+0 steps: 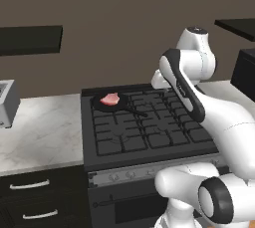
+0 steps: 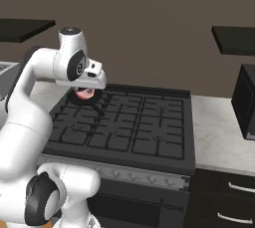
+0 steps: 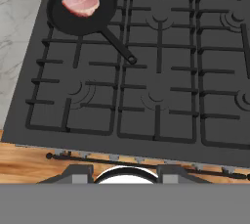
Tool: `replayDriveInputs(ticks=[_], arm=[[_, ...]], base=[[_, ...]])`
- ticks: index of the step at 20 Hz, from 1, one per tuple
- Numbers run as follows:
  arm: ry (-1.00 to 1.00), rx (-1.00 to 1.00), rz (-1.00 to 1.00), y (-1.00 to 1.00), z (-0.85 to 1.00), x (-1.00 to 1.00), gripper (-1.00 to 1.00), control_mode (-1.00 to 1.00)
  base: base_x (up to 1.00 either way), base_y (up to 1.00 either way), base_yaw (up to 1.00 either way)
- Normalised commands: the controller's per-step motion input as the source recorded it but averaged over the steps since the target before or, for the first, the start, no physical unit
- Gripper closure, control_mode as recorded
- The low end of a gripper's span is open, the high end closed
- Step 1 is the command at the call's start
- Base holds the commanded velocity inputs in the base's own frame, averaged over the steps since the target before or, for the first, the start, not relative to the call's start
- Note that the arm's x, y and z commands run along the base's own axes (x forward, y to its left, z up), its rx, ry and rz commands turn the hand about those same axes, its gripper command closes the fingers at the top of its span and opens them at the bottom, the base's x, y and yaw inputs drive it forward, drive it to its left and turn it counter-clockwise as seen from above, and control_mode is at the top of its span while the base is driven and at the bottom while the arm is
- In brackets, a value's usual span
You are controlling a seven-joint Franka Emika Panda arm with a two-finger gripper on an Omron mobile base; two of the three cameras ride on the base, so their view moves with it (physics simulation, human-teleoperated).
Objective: Pick up the pan with the steak in it and place it on the dining table. Then place the steak on the plate.
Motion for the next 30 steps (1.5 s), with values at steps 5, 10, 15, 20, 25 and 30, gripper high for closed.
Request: replayDriveInputs(ticks=[5, 10, 15, 20, 25, 30], arm=[[0.0, 0.0, 0.0, 0.0, 0.0, 0.0, -1.0, -1.0], [0.0, 0.0, 0.0, 0.0, 0.0, 0.0, -1.0, -1.0], [0.0, -0.02, 0.0, 0.1, -0.1, 0.29, -1.0, -1.0], [0.0, -0.01, 0.0, 0.05, -0.24, 0.48, -1.0, -1.0], [0.0, -0.04, 0.03, 0.0, -0.28, 0.52, -1.0, -1.0], [0.02, -0.01, 0.14, 0.0, -0.34, 0.4, -1.0, -1.0]], base=[[0.0, 0.0, 0.0], [0.0, 0.0, 0.0], [0.0, 0.0, 0.0], [0.0, 0.0, 0.0], [0.0, 0.0, 0.0], [0.0, 0.0, 0.0]])
